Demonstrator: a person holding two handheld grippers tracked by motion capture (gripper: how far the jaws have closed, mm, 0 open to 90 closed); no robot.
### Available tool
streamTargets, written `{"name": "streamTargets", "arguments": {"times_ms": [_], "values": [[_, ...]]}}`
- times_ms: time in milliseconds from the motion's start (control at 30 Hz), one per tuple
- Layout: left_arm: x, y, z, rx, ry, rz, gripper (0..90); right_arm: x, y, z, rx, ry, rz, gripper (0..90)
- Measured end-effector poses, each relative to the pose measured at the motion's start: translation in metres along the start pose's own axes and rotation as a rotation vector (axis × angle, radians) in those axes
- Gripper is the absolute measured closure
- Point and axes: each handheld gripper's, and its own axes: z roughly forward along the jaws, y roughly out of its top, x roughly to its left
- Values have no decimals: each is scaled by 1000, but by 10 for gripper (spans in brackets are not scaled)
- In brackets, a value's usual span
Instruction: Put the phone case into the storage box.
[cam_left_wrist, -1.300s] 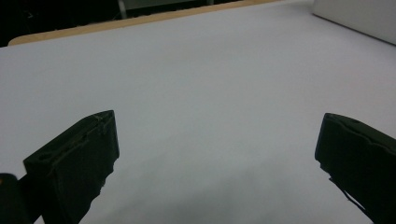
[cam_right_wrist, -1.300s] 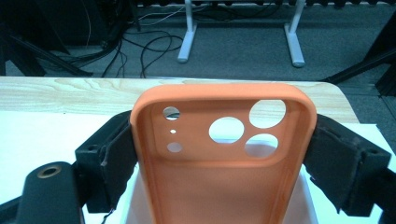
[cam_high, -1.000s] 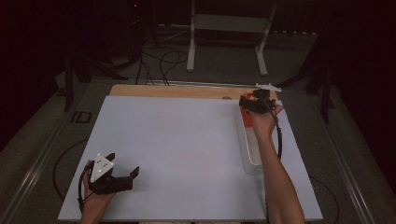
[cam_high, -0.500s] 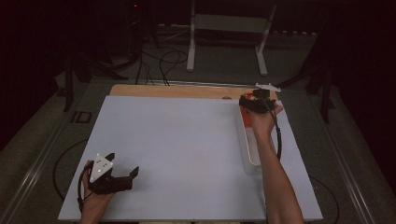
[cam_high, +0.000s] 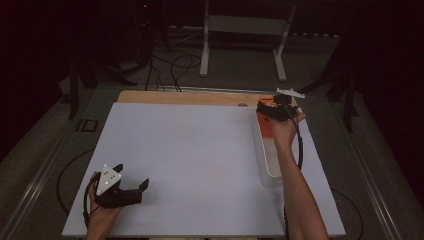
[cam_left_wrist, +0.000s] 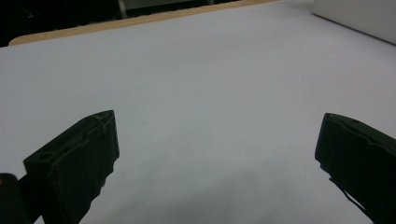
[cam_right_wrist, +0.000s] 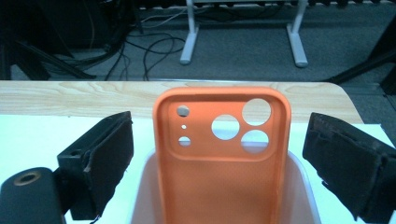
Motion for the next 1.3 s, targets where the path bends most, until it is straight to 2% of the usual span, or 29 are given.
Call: {"name": "streamTargets", "arguments": {"times_ms": [133, 300, 467, 533, 567, 600, 700, 800, 933, 1100, 1167, 1300], "values": [[0, 0, 0, 0, 0, -1, 5, -2, 2, -5, -10, 10, -4, 88], [0, 0, 0, -2, 1, 0, 5, -3, 1, -11, -11, 63, 3, 89], [-1, 0, 0, -1, 0, 2, 5, 1, -2, -17, -2, 96, -45, 89], [0, 0, 0, -2, 0, -1, 5, 2, -2, -18, -3, 107, -45, 90], [-1, 0, 0, -2, 0, -1, 5, 4, -4, -21, 4, 144, -46, 90], [-1, 0, 0, -2, -1, 0, 5, 6, -5, -23, 1, 155, -52, 90], [-1, 0, 0, 0, -1, 1, 5, 8, -6, -26, -2, 172, -59, 90], [0, 0, 0, -4, -1, -2, 5, 13, -6, -38, -14, 221, -68, 90], [0, 0, 0, -3, -1, -2, 5, 15, -9, -48, -10, 256, -93, 90], [-1, 1, 0, -2, -3, -1, 5, 16, -11, -61, -9, 283, -113, 117], [-1, 1, 0, -1, -3, -2, 5, 16, -15, -71, -13, 296, -129, 122], [-1, 1, 0, 1, -5, -2, 5, 14, -20, -85, -22, 319, -124, 121]]}}
